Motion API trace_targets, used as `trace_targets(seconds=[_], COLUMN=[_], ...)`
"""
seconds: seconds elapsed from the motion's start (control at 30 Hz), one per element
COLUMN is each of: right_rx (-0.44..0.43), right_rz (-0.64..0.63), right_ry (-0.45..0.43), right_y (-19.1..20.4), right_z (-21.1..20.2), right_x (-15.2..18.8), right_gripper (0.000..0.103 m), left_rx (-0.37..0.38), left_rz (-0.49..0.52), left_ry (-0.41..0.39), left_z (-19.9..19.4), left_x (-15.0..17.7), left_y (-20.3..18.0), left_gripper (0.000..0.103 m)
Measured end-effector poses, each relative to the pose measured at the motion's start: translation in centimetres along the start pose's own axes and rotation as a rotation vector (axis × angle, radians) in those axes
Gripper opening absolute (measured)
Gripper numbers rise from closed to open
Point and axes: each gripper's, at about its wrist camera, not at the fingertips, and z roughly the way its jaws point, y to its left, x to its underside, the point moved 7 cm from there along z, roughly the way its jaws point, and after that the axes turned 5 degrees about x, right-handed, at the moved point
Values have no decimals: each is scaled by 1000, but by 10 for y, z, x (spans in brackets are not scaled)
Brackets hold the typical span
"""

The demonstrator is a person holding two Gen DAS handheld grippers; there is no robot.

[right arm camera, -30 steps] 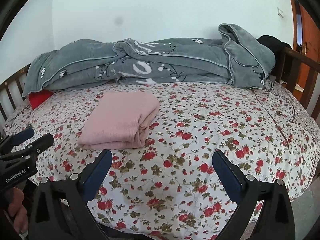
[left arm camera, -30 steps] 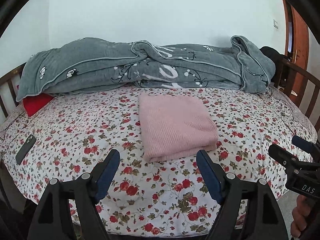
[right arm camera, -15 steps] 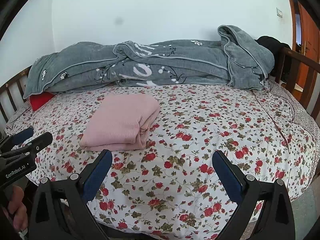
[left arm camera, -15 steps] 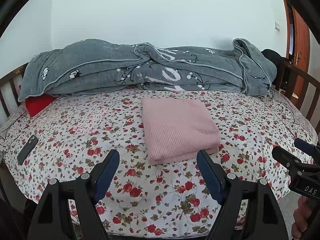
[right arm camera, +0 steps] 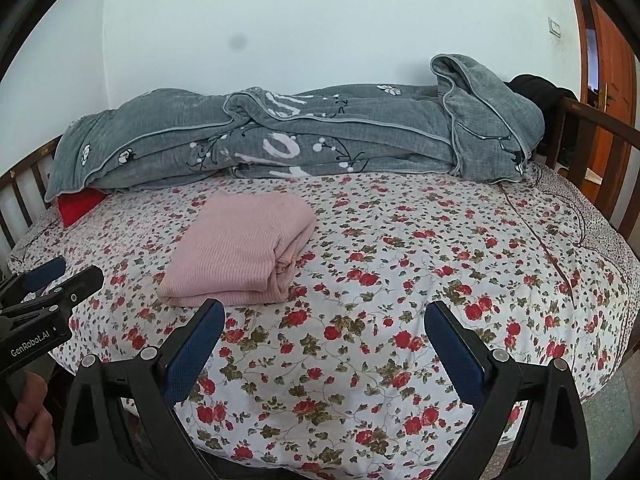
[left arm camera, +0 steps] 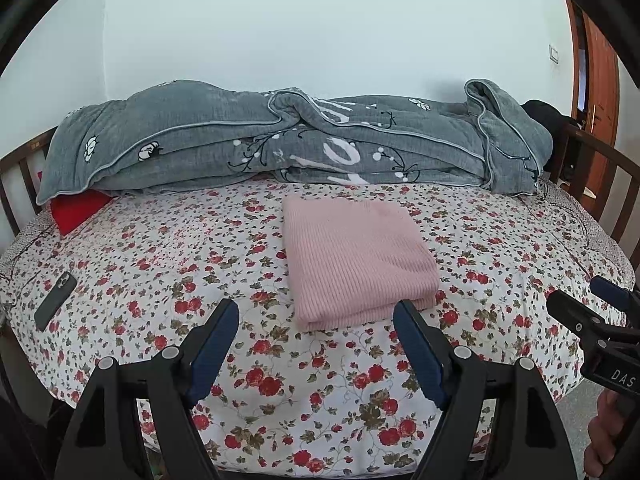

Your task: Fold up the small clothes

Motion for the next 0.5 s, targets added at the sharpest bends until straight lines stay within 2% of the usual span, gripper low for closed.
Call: trace_targets(seconds=[0.5], right_rx=[2], right_rz=[14], right_ry=[-7], right_y=[-2], right_z=[-4], right_x=[-4], right_gripper=[99], left_rx=[0], left_rz=[4], left_ry=[-8], left_z=[-2], left_x=[-3], left_y=[0], left_gripper=[79])
